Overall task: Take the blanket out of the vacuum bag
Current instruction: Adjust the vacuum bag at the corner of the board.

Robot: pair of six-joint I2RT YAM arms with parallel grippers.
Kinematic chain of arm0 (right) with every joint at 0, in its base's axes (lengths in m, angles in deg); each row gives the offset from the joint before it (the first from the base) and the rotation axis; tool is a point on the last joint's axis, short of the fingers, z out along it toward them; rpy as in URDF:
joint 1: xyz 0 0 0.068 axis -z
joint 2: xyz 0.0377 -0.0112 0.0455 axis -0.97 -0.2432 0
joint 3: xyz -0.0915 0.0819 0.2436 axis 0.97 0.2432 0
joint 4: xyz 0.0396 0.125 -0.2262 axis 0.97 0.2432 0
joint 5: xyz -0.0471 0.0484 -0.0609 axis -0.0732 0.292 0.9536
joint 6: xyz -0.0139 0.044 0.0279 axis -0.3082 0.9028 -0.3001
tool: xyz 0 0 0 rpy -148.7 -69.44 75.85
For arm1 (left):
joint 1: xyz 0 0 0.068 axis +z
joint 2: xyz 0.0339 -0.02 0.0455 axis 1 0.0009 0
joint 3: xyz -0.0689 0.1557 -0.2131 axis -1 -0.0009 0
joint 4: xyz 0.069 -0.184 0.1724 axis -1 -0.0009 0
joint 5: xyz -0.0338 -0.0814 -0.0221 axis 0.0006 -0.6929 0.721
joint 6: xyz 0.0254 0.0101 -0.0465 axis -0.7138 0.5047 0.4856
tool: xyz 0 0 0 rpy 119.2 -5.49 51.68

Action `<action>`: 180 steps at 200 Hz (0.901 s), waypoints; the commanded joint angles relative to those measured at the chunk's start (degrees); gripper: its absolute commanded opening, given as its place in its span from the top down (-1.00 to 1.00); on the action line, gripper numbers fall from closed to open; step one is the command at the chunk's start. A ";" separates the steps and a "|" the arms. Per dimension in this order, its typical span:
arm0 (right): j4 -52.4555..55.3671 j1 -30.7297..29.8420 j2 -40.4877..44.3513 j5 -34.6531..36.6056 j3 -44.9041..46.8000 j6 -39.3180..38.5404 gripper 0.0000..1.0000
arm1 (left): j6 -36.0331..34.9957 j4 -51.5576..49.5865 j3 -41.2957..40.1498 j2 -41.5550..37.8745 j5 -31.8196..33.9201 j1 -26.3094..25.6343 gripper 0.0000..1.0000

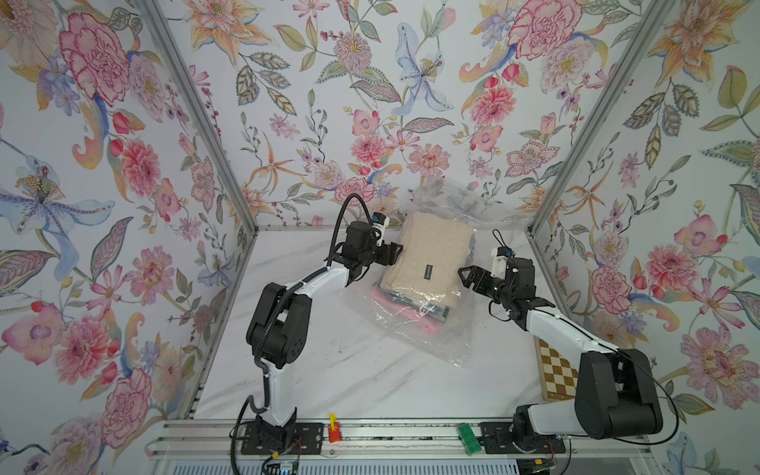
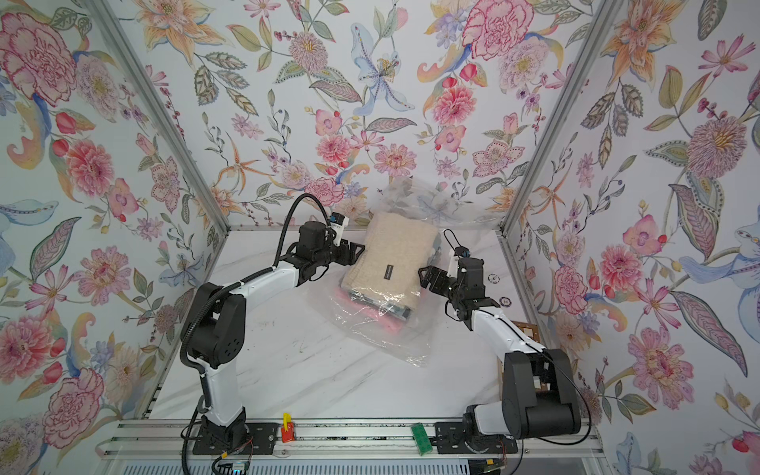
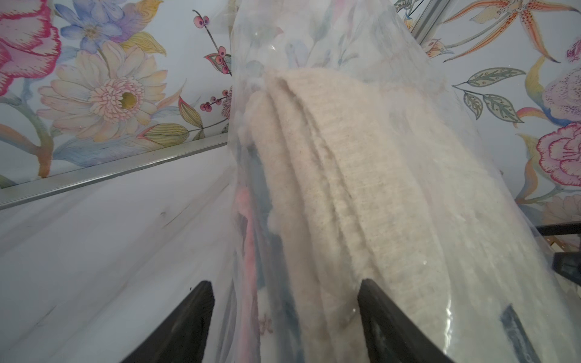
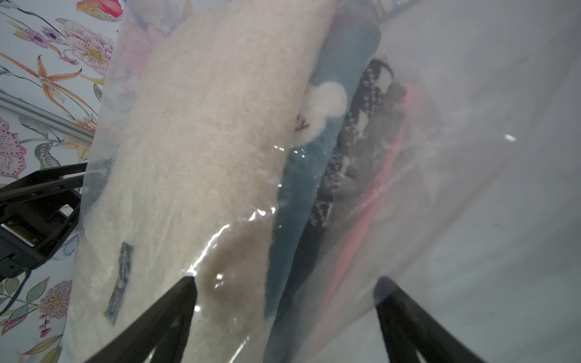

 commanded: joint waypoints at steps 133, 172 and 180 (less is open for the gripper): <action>-3.59 -3.02 -10.76 -8.93 -7.97 -2.18 0.76 | 10.88 9.97 -8.28 -3.76 -5.04 -1.68 1.00; -1.34 -5.60 -14.82 -10.90 -13.30 -4.81 0.84 | 14.52 13.63 -17.27 -10.51 -3.11 -1.47 1.00; -1.11 -6.36 -15.51 -10.69 -14.31 -5.25 0.84 | 15.09 14.32 -19.03 -11.70 -3.08 -1.49 1.00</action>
